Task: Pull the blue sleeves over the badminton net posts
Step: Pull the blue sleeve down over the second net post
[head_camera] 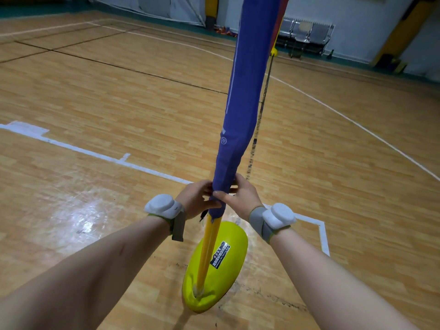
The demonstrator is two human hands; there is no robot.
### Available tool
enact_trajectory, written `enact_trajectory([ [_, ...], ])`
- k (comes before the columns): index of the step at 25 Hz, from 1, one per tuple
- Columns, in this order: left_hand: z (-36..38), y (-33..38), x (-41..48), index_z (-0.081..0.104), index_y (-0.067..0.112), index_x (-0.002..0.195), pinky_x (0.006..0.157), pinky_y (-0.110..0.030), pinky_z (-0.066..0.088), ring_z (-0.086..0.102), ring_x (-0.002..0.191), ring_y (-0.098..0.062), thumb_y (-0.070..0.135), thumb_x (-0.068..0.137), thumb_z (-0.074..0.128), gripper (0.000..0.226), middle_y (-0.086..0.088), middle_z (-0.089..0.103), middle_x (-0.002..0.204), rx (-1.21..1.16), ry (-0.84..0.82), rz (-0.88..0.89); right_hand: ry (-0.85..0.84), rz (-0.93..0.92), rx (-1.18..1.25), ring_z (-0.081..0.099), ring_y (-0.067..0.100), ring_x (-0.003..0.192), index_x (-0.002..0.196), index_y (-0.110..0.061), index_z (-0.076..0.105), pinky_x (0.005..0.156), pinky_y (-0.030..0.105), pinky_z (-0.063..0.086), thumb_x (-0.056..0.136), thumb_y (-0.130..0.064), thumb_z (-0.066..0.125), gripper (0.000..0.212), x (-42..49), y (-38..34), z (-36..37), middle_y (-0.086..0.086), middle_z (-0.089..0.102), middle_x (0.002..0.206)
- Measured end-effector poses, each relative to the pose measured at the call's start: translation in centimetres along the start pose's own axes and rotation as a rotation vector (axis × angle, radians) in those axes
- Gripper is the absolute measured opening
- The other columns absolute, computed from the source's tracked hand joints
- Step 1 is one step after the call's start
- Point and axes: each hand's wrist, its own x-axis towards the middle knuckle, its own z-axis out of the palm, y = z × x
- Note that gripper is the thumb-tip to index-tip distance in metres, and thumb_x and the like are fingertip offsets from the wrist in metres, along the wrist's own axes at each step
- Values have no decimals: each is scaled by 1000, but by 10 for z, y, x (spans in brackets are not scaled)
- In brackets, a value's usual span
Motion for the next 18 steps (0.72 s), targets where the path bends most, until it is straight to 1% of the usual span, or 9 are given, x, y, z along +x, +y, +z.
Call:
enact_trajectory([
  [2, 2, -4, 2, 56, 13, 118, 94, -35, 50, 62, 106, -19, 13, 76, 72, 45, -6, 65, 114, 47, -8, -4, 25, 24, -32, 60, 22, 99, 117, -13, 54, 83, 29, 48, 77, -23, 72, 45, 4, 3, 3, 4, 64, 112],
  [4, 1, -5, 5, 55, 12, 120, 94, -37, 50, 62, 106, -20, 11, 77, 71, 46, -7, 65, 115, 54, -43, -17, 10, 38, -52, 61, 22, 98, 116, -11, 56, 83, 29, 48, 77, -22, 71, 43, 6, 4, 2, 6, 65, 112],
  [6, -3, -3, 5, 51, 11, 126, 96, -40, 49, 60, 110, -21, 7, 77, 70, 52, -9, 64, 118, 1, -89, -42, -37, 25, -62, 59, 19, 101, 116, -11, 57, 82, 26, 44, 76, -23, 72, 44, 6, 2, -5, 5, 64, 113],
  [8, -12, 4, 4, 40, 10, 137, 101, -39, 46, 56, 118, -21, 10, 78, 70, 66, -9, 58, 127, 25, -114, -54, -41, 3, -57, 55, 16, 104, 118, -13, 55, 82, 24, 40, 75, -25, 74, 49, 4, -5, -17, 2, 61, 115],
  [10, -25, 16, 3, 29, 10, 143, 103, -35, 43, 50, 124, -20, 16, 79, 70, 76, -9, 51, 136, 75, -84, -60, -24, -28, -57, 51, 14, 104, 124, -16, 50, 82, 24, 39, 74, -27, 74, 57, 1, -16, -30, 0, 57, 117],
  [11, -32, 24, 3, 28, 10, 144, 103, -34, 43, 49, 125, -20, 17, 78, 71, 79, -8, 49, 137, 75, -60, -60, -13, -43, -62, 50, 13, 105, 127, -17, 47, 82, 24, 38, 74, -29, 75, 61, -1, -24, -37, 0, 56, 117],
  [13, -49, 45, 1, 30, 10, 142, 101, -31, 44, 50, 122, -18, 20, 76, 73, 80, -7, 52, 133, 74, 3, -44, 23, -86, -52, 49, 12, 105, 129, -19, 45, 81, 23, 37, 74, -30, 74, 63, -3, -43, -51, -4, 54, 115],
  [15, -65, 66, 1, 32, 10, 141, 97, -27, 44, 51, 118, -16, 23, 74, 75, 80, -6, 54, 128, 69, 51, -6, 60, -149, -33, 50, 10, 103, 127, -20, 47, 80, 21, 37, 74, -31, 74, 60, -5, -62, -64, -6, 54, 112],
  [18, -89, 101, -5, 37, 9, 138, 100, -32, 44, 54, 115, -17, 21, 72, 76, 78, -8, 56, 124, 10, 107, 59, 138, -247, -33, 53, 11, 101, 122, -18, 50, 80, 21, 38, 77, -36, 70, 53, -15, -95, -85, -5, 57, 111],
])
